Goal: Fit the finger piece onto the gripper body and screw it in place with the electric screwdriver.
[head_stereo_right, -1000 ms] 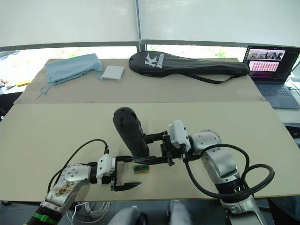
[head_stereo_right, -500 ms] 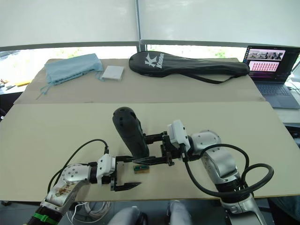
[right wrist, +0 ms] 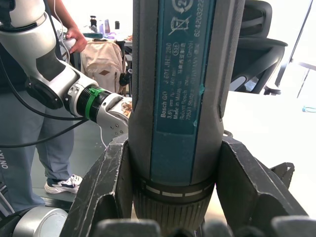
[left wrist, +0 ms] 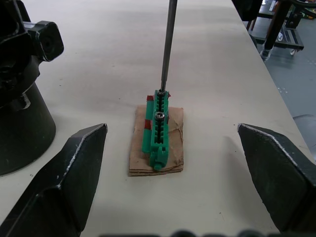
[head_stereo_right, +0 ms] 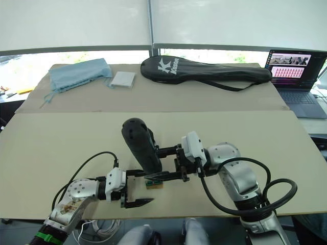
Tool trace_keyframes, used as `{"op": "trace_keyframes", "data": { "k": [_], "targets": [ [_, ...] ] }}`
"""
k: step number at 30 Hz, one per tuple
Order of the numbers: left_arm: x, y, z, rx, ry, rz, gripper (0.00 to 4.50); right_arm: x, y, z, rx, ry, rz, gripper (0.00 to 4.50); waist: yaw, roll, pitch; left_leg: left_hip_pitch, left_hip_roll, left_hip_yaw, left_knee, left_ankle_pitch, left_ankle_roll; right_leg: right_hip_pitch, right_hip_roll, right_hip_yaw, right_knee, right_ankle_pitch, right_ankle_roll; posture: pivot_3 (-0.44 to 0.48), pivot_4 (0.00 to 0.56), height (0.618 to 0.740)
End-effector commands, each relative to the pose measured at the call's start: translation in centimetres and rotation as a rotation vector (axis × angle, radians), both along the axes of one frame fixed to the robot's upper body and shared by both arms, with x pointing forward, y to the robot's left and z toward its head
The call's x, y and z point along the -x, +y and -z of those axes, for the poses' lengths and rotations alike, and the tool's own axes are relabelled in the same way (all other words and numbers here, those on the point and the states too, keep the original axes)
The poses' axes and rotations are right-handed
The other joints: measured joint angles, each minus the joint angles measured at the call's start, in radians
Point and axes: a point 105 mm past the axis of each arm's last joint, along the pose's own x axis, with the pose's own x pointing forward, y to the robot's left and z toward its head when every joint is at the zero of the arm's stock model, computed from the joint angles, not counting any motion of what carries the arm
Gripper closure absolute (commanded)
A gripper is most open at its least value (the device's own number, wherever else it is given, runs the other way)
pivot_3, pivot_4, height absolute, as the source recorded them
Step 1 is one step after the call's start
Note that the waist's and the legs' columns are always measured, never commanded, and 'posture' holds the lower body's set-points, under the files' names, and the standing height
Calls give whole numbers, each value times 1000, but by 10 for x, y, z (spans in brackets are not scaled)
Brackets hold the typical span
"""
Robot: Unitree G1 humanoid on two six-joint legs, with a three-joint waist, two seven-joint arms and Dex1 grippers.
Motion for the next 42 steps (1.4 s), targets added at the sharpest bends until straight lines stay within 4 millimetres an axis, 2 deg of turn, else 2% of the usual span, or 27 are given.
{"op": "trace_keyframes", "data": {
  "k": [1, 42],
  "targets": [
    [4, 0, 13, -31, 47, -10, 0, 8, 1, -9, -30, -47, -28, 2572, 0, 0, 0, 0, 0, 0, 0, 0, 0, 0, 0, 0, 0, 0, 0, 0, 150, 740],
    [6, -1, 13, -26, 48, -18, 0, 4, 2, -10, -29, -53, -31, 2572, 0, 0, 0, 0, 0, 0, 0, 0, 0, 0, 0, 0, 0, 0, 0, 0, 150, 740]
  ]
}}
